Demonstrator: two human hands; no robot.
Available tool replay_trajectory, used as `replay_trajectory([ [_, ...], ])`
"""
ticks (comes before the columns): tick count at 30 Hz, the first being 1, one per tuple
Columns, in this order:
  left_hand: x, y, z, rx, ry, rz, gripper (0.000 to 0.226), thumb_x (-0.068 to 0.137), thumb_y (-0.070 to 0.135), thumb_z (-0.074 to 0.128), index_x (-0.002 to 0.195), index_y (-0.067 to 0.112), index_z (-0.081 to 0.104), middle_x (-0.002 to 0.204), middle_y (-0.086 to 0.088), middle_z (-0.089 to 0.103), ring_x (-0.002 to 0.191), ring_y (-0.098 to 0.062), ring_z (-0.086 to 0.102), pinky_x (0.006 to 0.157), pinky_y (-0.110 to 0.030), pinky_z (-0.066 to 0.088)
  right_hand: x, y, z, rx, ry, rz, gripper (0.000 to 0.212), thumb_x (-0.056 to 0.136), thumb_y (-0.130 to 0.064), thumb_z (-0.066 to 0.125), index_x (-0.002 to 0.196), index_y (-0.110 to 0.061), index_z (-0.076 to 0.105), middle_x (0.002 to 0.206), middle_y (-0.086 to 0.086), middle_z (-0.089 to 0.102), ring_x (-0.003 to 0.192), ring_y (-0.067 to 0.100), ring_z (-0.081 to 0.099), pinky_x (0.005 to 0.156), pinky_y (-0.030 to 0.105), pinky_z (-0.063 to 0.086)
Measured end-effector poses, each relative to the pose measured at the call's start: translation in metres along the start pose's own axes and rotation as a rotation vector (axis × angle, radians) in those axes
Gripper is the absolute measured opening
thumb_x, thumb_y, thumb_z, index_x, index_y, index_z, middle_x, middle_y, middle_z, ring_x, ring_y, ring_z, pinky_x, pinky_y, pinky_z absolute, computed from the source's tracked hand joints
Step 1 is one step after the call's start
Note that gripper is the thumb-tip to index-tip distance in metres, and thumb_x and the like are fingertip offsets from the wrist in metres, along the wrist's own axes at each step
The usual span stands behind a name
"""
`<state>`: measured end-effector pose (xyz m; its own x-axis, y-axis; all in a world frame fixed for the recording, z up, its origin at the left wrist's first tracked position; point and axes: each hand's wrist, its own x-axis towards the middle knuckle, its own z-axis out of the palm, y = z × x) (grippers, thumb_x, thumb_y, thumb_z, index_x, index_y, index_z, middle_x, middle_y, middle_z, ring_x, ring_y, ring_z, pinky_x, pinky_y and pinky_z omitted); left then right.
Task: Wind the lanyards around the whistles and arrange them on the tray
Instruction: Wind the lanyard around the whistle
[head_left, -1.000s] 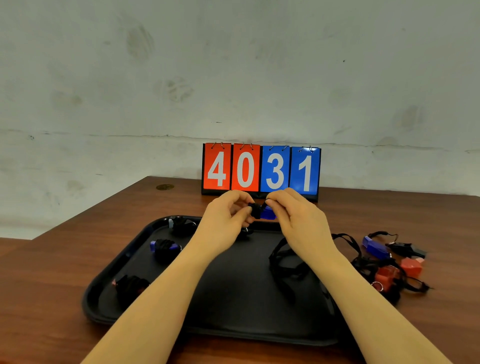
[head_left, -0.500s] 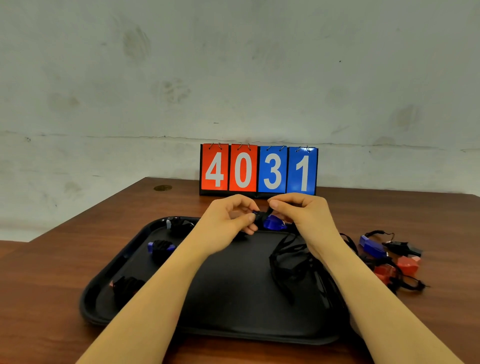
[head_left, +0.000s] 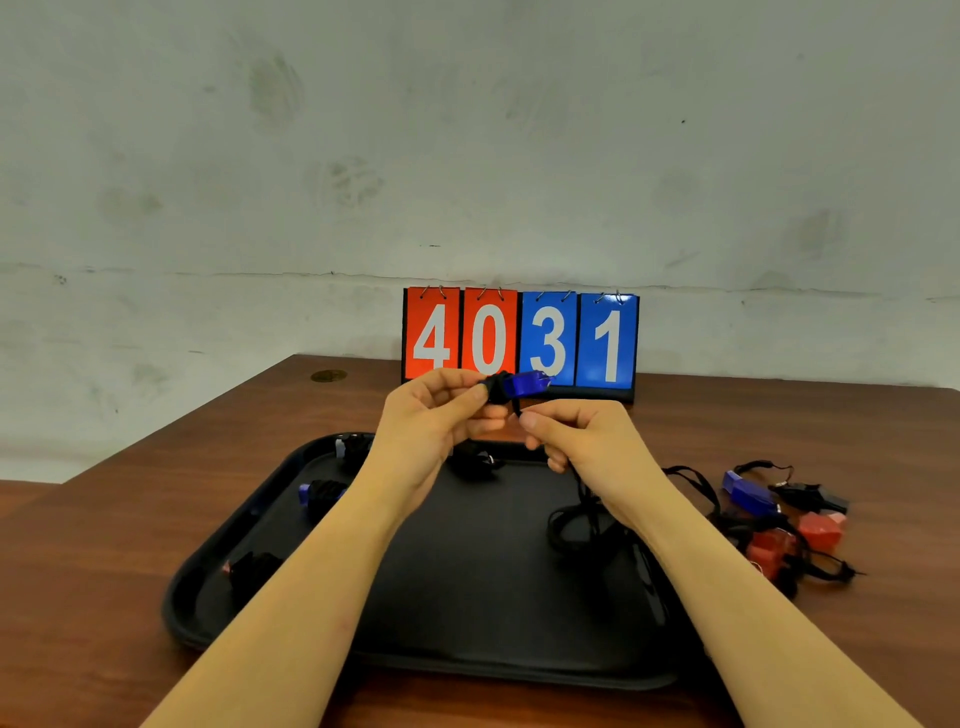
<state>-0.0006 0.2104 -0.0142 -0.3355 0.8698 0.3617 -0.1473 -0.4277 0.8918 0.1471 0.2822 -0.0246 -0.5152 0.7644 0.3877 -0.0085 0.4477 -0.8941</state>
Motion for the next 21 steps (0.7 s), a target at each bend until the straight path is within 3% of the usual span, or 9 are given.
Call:
replay_trajectory([
  [4,0.002,-0.003,-0.002,0.098,0.055,0.014,0.013,0.087,-0.002,0.054,0.09,0.009,0.061,0.075,-0.007,0.069,0.065,-0.014,0.068,0.065,-0.024,0.058,-0.002,-0.003,0.004,-0.199,-0.057,-0.074,0.014,0.087,-0.021,0.061,0.085,-0.013,0.073,0.069,0.002,0.066,0.052,0.001,0.047,0.054,0.014,0.041],
  [7,0.004,-0.007,-0.002,0.25,0.093,0.04,0.015,0.088,0.0,0.054,0.09,0.013,0.061,0.079,-0.007,0.067,0.063,-0.01,0.068,0.067,-0.022,0.057,-0.003,-0.004,0.004,-0.237,-0.108,-0.08,0.018,0.087,-0.024,0.06,0.084,-0.011,0.072,0.071,0.011,0.067,0.055,0.009,0.048,0.058,0.02,0.042],
  [12,0.009,-0.011,-0.006,0.481,0.181,0.105,0.017,0.09,0.004,0.053,0.089,0.02,0.057,0.083,0.0,0.064,0.068,-0.007,0.065,0.065,-0.013,0.055,-0.006,-0.008,0.006,-0.218,-0.168,-0.095,0.015,0.087,-0.024,0.061,0.085,-0.015,0.073,0.066,-0.004,0.066,0.057,0.013,0.049,0.062,0.019,0.045],
  [16,0.01,-0.014,-0.006,0.65,0.184,0.152,0.016,0.091,0.004,0.052,0.096,0.018,0.056,0.084,0.004,0.062,0.069,-0.004,0.064,0.064,-0.01,0.052,-0.007,-0.011,0.005,-0.237,-0.185,-0.119,0.011,0.089,-0.019,0.059,0.091,-0.019,0.07,0.07,-0.005,0.066,0.056,0.001,0.052,0.062,0.012,0.046],
  [18,0.01,-0.015,-0.006,0.688,0.191,0.17,0.017,0.091,0.004,0.051,0.097,0.019,0.055,0.088,0.003,0.063,0.073,-0.006,0.064,0.065,-0.013,0.052,-0.007,-0.01,0.004,-0.269,-0.172,-0.147,0.013,0.09,-0.017,0.057,0.092,-0.021,0.069,0.071,-0.008,0.065,0.061,-0.002,0.055,0.065,0.01,0.045],
  [21,0.01,-0.015,-0.006,0.724,0.191,0.183,0.018,0.09,0.005,0.052,0.097,0.021,0.056,0.088,0.004,0.062,0.075,-0.007,0.064,0.069,-0.014,0.051,-0.004,-0.005,0.005,-0.426,-0.024,-0.231,0.016,0.091,-0.017,0.055,0.101,-0.02,0.067,0.084,-0.012,0.061,0.08,-0.001,0.057,0.074,0.009,0.041],
])
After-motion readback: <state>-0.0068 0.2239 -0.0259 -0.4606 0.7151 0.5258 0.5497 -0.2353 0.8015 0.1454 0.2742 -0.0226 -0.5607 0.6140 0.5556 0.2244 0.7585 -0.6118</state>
